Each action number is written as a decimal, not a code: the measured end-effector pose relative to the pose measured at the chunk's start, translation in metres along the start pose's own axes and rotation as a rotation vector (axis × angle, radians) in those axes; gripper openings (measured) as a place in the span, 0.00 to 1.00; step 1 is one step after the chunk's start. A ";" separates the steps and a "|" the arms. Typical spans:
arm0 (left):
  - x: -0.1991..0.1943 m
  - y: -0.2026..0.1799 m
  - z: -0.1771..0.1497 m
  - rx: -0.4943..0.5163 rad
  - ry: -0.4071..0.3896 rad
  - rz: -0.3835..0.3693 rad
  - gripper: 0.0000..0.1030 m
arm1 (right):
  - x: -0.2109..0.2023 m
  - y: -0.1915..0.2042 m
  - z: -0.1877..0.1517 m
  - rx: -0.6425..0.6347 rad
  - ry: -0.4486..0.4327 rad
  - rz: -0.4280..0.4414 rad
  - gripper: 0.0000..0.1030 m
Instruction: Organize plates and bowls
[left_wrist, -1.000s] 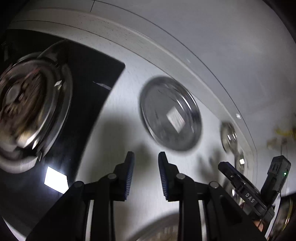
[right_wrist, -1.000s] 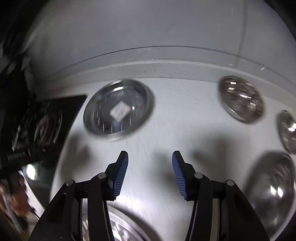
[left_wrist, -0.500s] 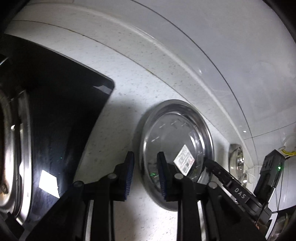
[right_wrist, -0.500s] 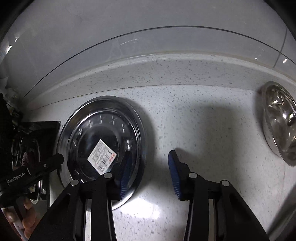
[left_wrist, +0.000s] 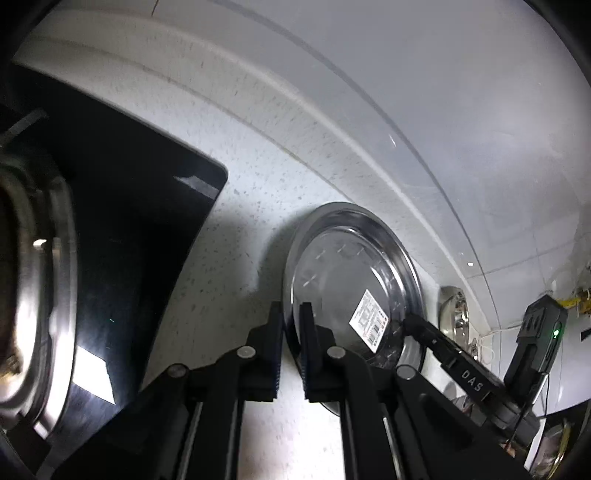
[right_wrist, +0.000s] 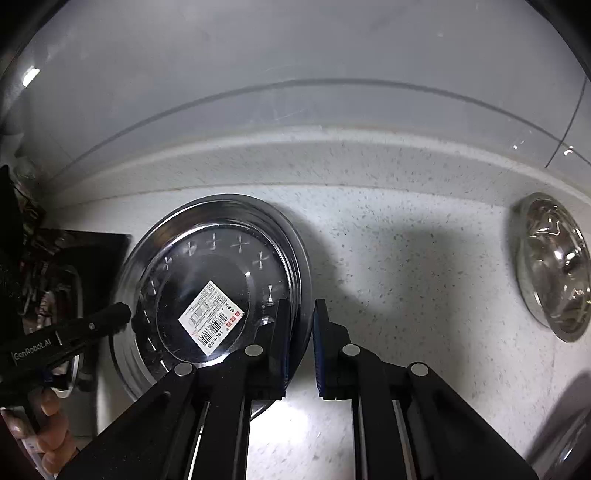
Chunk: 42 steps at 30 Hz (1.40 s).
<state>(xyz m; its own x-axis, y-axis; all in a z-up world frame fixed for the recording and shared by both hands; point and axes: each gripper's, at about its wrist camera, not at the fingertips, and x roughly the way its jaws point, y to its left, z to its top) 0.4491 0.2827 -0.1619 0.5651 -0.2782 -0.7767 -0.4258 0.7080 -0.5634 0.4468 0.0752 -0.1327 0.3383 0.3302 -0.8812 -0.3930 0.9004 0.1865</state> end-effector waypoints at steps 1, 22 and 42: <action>-0.009 -0.005 -0.003 0.013 -0.011 0.001 0.07 | -0.007 -0.001 0.000 0.000 -0.009 0.006 0.10; -0.175 -0.041 -0.136 0.173 -0.036 -0.035 0.09 | -0.186 0.010 -0.102 -0.041 -0.167 0.079 0.10; -0.127 0.002 -0.277 0.216 0.151 0.056 0.11 | -0.170 -0.028 -0.239 -0.063 0.034 0.064 0.10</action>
<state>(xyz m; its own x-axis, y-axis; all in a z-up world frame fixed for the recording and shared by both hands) 0.1803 0.1392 -0.1420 0.4265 -0.3172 -0.8471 -0.2835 0.8424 -0.4582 0.1961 -0.0739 -0.0922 0.2819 0.3759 -0.8827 -0.4663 0.8577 0.2164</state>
